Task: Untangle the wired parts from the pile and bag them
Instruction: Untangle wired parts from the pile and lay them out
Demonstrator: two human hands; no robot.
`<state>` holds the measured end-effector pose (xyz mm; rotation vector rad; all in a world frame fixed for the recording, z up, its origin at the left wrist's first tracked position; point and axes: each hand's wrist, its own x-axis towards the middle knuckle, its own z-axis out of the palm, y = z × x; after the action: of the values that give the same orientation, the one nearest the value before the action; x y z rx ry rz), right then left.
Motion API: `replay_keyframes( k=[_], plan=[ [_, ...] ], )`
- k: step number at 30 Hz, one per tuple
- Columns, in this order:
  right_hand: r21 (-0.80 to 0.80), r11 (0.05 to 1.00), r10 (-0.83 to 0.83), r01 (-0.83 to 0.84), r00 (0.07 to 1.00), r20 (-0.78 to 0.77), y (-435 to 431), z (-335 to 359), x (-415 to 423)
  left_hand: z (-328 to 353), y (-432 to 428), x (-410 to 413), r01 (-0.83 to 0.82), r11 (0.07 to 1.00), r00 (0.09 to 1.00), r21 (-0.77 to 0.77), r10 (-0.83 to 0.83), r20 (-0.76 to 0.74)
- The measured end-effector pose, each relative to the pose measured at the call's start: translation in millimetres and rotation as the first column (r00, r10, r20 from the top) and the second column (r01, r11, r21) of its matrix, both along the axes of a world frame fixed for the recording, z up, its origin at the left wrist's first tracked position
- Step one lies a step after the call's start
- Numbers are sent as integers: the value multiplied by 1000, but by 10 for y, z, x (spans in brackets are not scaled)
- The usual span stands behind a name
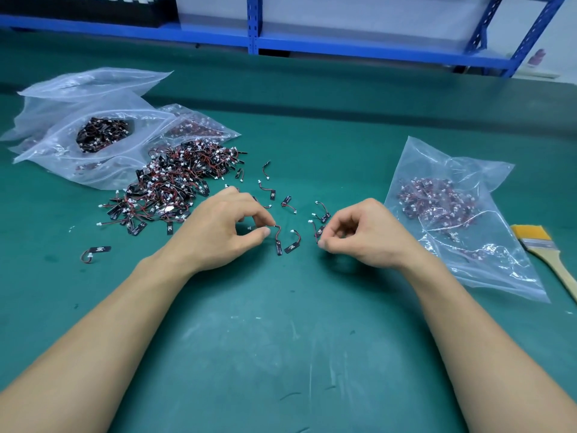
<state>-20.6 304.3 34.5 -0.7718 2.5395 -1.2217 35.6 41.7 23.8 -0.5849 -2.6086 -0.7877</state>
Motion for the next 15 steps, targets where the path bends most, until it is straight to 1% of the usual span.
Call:
replay_keyframes(
  k=[2, 4, 8, 11, 13, 15],
  plan=[
    [53, 999, 11, -11, 1000, 17, -41, -25, 13, 5, 10, 2, 4, 1000, 1000, -3, -4, 1],
    [81, 997, -12, 12, 1000, -1, -35, -28, 1, 4, 9, -2, 3, 1000, 1000, -5, -3, -4],
    [49, 992, -108, 114, 988, -112, 57, 19, -53, -6, -27, -16, -43, 999, 999, -1, 43, -12],
    [164, 982, -65, 98, 978, -196, 86, 32, -62, -22, -61, -40, -109, 994, 994, -4, 109, -17],
    [242, 966, -46, 93, 980, -192, 87, 15, -68, -37, -89, -59, -160, 987, 987, -15, 160, -13],
    [289, 951, -62, 115, 981, -185, 92, 8, -77, -48, -118, -74, -213, 977, 977, -19, 213, -3]
  ],
)
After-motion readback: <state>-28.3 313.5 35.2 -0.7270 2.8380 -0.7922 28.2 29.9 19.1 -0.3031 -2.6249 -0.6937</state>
